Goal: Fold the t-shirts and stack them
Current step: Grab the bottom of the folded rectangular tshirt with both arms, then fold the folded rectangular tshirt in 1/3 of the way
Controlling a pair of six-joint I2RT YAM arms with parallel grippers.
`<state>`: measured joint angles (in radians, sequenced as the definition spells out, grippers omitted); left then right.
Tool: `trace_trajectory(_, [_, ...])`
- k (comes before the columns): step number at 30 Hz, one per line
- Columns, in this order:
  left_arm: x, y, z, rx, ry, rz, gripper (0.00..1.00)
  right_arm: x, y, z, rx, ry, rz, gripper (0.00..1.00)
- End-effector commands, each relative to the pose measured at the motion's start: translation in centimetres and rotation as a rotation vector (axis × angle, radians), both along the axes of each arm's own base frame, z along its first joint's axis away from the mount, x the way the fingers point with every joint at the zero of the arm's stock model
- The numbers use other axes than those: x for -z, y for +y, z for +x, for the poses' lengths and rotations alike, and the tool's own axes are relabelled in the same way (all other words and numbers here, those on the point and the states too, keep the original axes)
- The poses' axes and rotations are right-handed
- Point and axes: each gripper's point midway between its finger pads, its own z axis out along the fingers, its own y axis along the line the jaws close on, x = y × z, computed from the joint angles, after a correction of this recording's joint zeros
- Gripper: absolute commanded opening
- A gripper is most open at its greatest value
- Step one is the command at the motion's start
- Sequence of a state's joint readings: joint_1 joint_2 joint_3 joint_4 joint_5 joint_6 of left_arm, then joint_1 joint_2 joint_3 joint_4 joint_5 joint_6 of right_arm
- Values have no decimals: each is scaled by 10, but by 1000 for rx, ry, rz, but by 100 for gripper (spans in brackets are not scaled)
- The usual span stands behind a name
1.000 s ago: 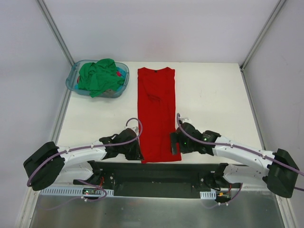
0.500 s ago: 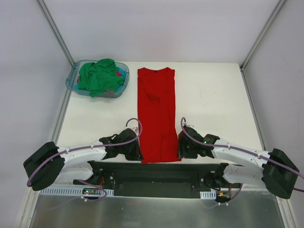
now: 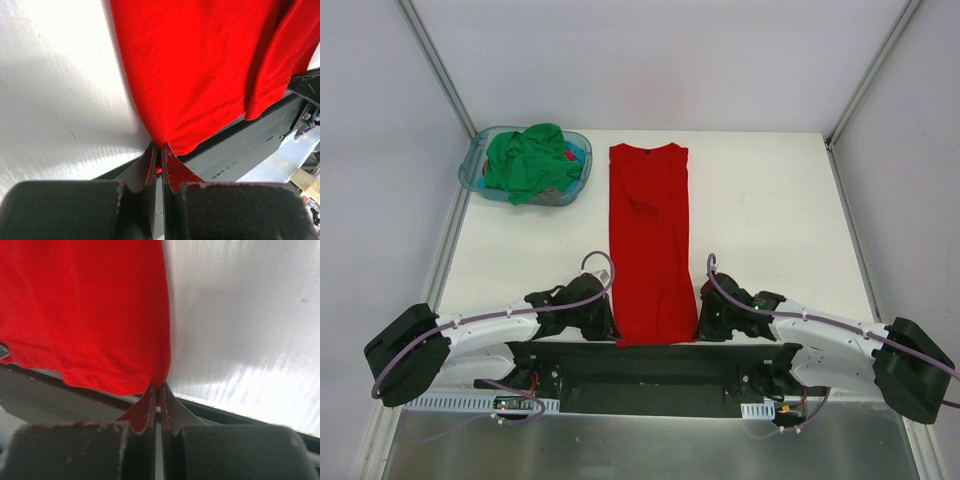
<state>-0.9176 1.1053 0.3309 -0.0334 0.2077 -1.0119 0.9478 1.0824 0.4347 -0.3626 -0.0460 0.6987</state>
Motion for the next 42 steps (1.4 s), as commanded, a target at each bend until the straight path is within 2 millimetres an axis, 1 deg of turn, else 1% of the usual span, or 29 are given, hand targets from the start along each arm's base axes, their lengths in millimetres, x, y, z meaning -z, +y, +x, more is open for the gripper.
trace_trajectory(1, [18, 20, -22, 8, 73, 68, 0, 8, 5, -20, 25, 83, 79, 1])
trace_trajectory(3, [16, 20, -25, 10, 84, 51, 0, 6, 8, -22, 24, 87, 102, 1])
trace_trajectory(6, [7, 16, -31, 30, 91, -1, 0, -5, 14, -29, -12, 89, 141, 1])
trace_trajectory(8, [3, 15, -37, 9, 112, -35, 0, -10, 12, -33, -22, 93, 137, 1])
trace_trajectory(11, [1, 16, -59, 35, 177, -82, 0, -11, 9, -48, -35, 132, 141, 1])
trace_trajectory(12, [1, 17, -63, 31, 189, -92, 0, -10, 9, -51, -26, 142, 151, 1])
trace_trajectory(15, [-3, 15, -64, 23, 177, -129, 0, -13, 14, -53, -40, 128, 188, 1])
trace_trajectory(18, [-15, 9, -58, 31, 131, -169, 0, -23, 23, -50, -62, 100, 226, 1])
trace_trajectory(19, [-20, 7, -55, 40, 106, -181, 0, -28, 26, -46, -74, 76, 231, 1])
trace_trajectory(20, [-25, 5, -51, 42, 81, -191, 0, -33, 27, -42, -89, 52, 224, 1])
trace_trajectory(22, [-35, 0, -42, 51, 22, -194, 0, -49, 30, -30, -115, -6, 208, 1])
trace_trajectory(24, [-48, -3, -28, 45, -41, -169, 0, -64, 31, -17, -125, -55, 190, 1])
trace_trajectory(25, [-50, -1, -21, 34, -68, -140, 0, -70, 31, -10, -127, -70, 188, 1])
trace_trajectory(27, [-54, 3, -1, -16, -129, -72, 0, -82, 35, 5, -132, -98, 205, 1])
trace_trajectory(29, [-63, 2, 18, -64, -185, -45, 0, -89, 35, 24, -139, -124, 199, 1])
trace_trajectory(30, [-67, 2, 29, -90, -216, -36, 0, -95, 39, 32, -151, -145, 201, 1])
trace_trajectory(33, [-85, 5, 62, -161, -305, -9, 0, -107, 47, 61, -163, -197, 188, 1])
trace_trajectory(35, [-94, 9, 81, -197, -334, 3, 0, -115, 52, 81, -160, -232, 183, 1])
trace_trajectory(36, [-98, 10, 90, -202, -345, 4, 0, -115, 52, 91, -138, -238, 175, 1])
trace_trajectory(40, [-110, 14, 125, -238, -378, 18, 0, -125, 57, 129, -101, -305, 173, 1])
trace_trajectory(42, [-114, 13, 141, -239, -402, 29, 0, -125, 58, 144, -84, -315, 156, 1])
